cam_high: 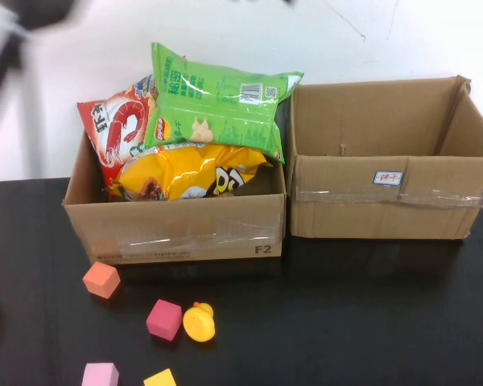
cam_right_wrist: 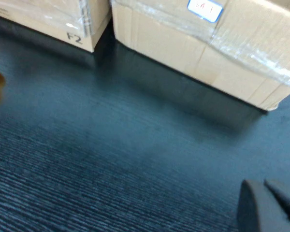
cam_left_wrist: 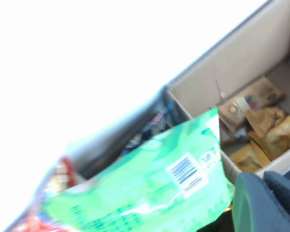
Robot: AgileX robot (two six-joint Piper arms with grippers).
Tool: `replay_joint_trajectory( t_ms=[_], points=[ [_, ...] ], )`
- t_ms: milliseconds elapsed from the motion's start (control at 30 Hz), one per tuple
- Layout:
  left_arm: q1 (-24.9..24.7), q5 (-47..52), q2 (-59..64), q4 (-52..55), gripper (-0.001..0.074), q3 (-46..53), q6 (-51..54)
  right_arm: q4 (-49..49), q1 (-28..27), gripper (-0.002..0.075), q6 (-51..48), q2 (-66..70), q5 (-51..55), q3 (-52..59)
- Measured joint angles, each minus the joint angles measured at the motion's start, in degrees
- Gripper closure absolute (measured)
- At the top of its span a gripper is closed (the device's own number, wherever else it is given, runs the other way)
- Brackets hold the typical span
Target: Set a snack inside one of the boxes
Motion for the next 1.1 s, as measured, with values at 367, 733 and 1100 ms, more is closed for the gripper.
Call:
replay_joint_trajectory(
  t_ms=[367,733,1100],
  points=[
    [0.0,0.0,-28.5,9.2,0.0736,21.9,-2.0,1.2,0.0,0.0724,0.0,-0.8,-1.1,0.0],
    [0.0,-22.9,-66.6,10.0,0.0736,67.1,-10.0,20.9,0.0,0.0724,-17.5,-0.8,-5.4,1.7],
    [0.0,-39.6,-92.0,2.9,0.0736,109.8,-16.2,31.6,0.0,0.0725,-30.4,-0.8,1.4,2.8]
  ],
)
